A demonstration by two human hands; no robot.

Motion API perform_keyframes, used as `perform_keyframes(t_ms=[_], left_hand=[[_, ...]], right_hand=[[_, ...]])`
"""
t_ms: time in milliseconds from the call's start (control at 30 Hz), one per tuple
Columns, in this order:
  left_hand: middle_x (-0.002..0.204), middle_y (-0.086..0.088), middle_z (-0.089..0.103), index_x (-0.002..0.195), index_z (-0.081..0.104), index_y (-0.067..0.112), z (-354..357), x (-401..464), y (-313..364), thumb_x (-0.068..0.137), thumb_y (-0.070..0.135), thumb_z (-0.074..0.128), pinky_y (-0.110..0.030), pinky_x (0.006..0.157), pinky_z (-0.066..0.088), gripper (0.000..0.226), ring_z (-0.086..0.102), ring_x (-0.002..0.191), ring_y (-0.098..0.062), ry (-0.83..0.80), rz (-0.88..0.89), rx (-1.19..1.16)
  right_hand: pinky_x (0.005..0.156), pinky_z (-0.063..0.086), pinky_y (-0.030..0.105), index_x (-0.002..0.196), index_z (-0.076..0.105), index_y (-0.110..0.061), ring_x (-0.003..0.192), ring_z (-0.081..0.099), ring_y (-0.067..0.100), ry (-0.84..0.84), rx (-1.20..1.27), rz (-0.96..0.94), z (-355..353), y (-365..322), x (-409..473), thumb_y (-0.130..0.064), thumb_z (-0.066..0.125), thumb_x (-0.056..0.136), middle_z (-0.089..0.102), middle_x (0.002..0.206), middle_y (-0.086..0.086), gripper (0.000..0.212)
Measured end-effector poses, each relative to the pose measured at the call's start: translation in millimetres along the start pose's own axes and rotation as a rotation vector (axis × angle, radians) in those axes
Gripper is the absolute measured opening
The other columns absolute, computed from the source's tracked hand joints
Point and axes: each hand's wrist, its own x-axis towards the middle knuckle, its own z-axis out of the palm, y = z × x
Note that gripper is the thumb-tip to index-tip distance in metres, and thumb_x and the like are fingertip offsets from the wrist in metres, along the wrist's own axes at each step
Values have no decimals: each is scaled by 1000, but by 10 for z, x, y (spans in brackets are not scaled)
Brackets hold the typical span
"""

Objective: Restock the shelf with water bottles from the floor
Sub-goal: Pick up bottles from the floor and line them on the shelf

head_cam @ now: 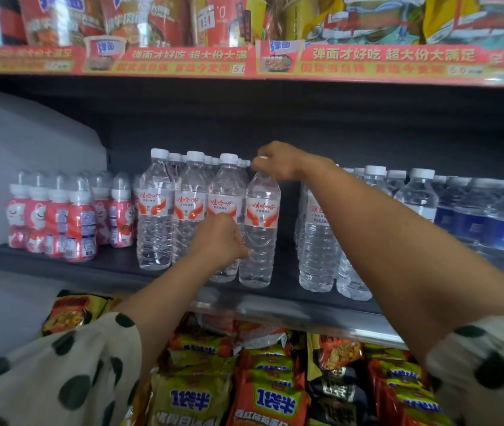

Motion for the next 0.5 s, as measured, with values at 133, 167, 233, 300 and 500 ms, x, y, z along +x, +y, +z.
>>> perform_keyframes(t_ms=[133, 167, 233, 300, 500], left_hand=[[69, -6, 71, 69, 72, 3, -13, -17, 9, 73, 25, 82, -35, 74, 57, 24, 67, 68, -14, 8, 6, 8], [70, -6, 71, 69, 72, 4, -15, -21, 10, 74, 25, 82, -35, 75, 57, 24, 67, 68, -14, 7, 8, 13], [71, -6, 71, 69, 72, 4, -8, -34, 7, 74, 25, 81, -35, 75, 58, 23, 67, 69, -13, 11, 6, 28], [71, -5, 71, 69, 72, 5, -1, -50, 9, 75, 26, 81, -35, 76, 57, 23, 67, 69, -12, 14, 1, 41], [74, -8, 71, 74, 71, 2, -16, -79, 51, 76, 26, 80, -34, 74, 56, 25, 67, 71, -16, 10, -3, 58]], right_hand=[[66, 40, 29, 78, 55, -21, 85, 58, 17, -17, 14, -7, -20, -13, -16, -39, 50, 92, 61, 96, 3, 23], [65, 40, 28, 80, 55, -21, 86, 57, 17, -15, 17, -12, -26, -12, -26, -40, 51, 92, 61, 98, 3, 23], [61, 38, 26, 92, 57, -17, 86, 56, 17, -1, 21, -17, -22, -5, -54, -42, 52, 92, 59, 100, 2, 26], [66, 38, 27, 108, 57, -12, 90, 54, 18, 25, 18, -7, -8, -2, -80, -45, 52, 92, 55, 104, 2, 36], [74, 39, 31, 126, 45, -9, 99, 55, 26, 53, -79, 4, 42, 19, -169, -47, 52, 92, 55, 122, 13, 51]])
